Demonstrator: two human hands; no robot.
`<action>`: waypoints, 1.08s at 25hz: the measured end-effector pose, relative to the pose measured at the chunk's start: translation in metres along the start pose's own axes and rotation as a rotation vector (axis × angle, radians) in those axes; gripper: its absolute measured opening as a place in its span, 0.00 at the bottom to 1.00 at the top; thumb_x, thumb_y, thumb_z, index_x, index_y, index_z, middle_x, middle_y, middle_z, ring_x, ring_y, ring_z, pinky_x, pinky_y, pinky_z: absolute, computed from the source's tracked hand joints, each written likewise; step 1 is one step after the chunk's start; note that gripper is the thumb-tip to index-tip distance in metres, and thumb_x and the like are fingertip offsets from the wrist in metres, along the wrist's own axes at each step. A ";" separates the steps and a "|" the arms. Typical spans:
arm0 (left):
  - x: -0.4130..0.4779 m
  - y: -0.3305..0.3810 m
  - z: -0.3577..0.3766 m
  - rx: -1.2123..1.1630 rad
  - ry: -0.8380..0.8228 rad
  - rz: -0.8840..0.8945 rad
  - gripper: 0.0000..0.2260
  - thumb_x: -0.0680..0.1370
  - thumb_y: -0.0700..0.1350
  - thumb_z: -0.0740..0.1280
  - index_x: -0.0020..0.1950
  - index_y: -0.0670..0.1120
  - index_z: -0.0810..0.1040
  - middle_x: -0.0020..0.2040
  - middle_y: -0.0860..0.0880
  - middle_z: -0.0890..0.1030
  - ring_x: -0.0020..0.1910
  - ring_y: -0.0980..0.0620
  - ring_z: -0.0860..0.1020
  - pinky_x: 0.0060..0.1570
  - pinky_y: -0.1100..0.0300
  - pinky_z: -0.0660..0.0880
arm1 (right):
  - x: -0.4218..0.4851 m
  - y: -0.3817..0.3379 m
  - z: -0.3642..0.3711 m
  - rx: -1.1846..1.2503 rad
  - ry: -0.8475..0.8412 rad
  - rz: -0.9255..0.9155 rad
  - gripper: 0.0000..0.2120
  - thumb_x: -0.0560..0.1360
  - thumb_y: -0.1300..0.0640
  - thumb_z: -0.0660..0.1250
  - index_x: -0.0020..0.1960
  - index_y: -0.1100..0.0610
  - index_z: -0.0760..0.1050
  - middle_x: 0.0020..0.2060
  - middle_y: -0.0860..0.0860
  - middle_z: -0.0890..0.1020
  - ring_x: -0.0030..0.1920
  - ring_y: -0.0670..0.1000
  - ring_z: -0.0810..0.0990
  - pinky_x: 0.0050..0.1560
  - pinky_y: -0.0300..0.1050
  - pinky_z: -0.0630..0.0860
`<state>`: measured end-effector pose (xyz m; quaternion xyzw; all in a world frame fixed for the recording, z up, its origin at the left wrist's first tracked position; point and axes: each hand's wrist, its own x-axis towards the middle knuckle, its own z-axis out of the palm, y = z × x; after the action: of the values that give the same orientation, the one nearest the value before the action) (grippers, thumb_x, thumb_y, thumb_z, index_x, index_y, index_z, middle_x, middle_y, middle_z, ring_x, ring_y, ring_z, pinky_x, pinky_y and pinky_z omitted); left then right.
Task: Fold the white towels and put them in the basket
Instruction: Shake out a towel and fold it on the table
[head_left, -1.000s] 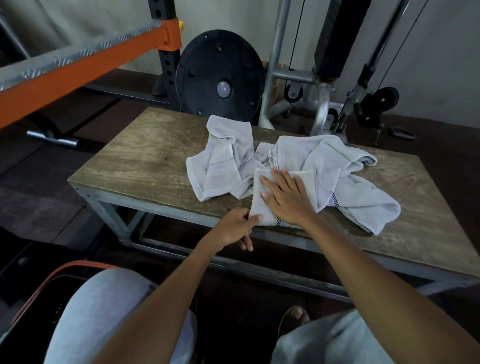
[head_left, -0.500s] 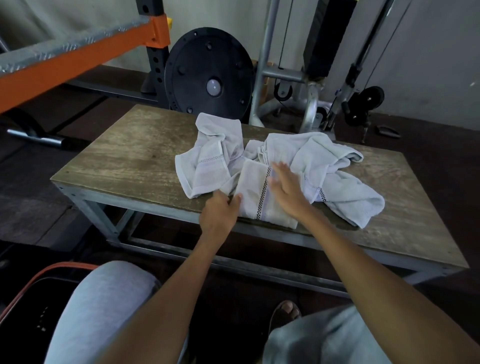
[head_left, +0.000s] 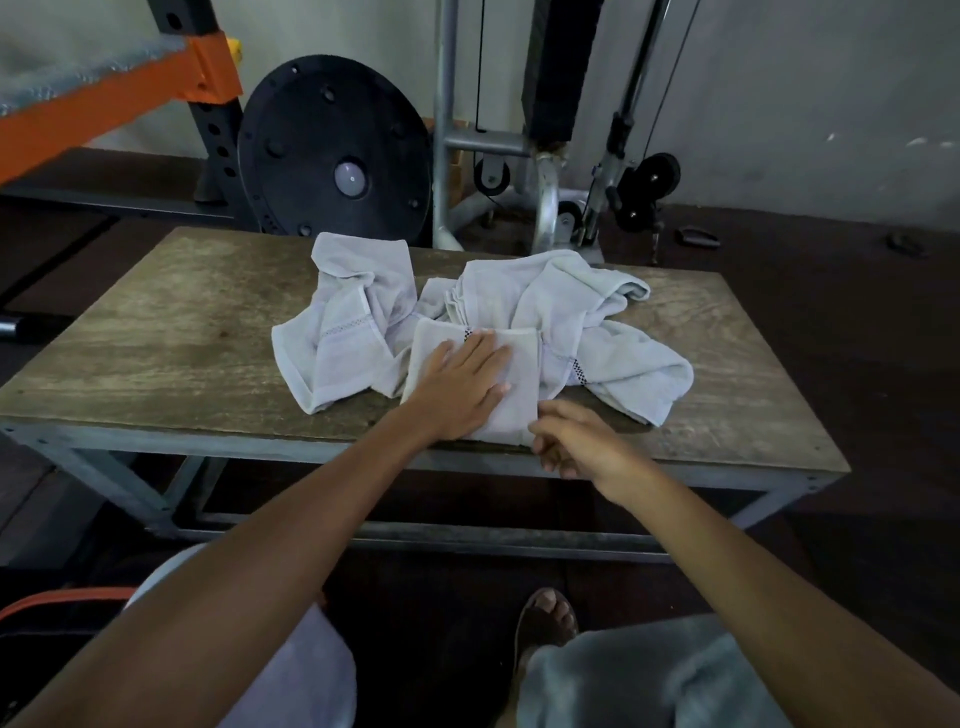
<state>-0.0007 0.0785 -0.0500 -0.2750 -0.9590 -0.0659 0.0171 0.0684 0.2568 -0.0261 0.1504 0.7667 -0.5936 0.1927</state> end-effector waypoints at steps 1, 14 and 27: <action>-0.001 -0.001 0.003 -0.051 -0.011 -0.026 0.25 0.82 0.55 0.46 0.78 0.48 0.47 0.79 0.47 0.47 0.77 0.50 0.44 0.74 0.47 0.45 | 0.001 -0.001 0.001 0.021 -0.013 -0.005 0.09 0.76 0.58 0.64 0.54 0.48 0.75 0.31 0.52 0.77 0.25 0.49 0.74 0.26 0.39 0.59; -0.002 0.005 0.015 0.003 0.050 -0.105 0.26 0.81 0.60 0.44 0.78 0.56 0.44 0.79 0.48 0.43 0.77 0.51 0.41 0.73 0.43 0.41 | 0.003 0.013 -0.007 -0.016 -0.285 0.071 0.14 0.76 0.62 0.61 0.61 0.54 0.73 0.21 0.52 0.65 0.20 0.49 0.66 0.23 0.39 0.51; 0.010 0.011 0.010 -0.148 0.056 -0.210 0.25 0.81 0.60 0.43 0.77 0.58 0.42 0.79 0.47 0.41 0.77 0.50 0.39 0.71 0.41 0.38 | 0.009 0.012 -0.009 0.023 -0.269 -0.046 0.12 0.78 0.59 0.63 0.60 0.51 0.74 0.21 0.51 0.69 0.18 0.48 0.68 0.20 0.38 0.52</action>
<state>-0.0037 0.0943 -0.0580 -0.1717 -0.9742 -0.1455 0.0166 0.0649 0.2689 -0.0383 0.0542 0.7304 -0.6213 0.2785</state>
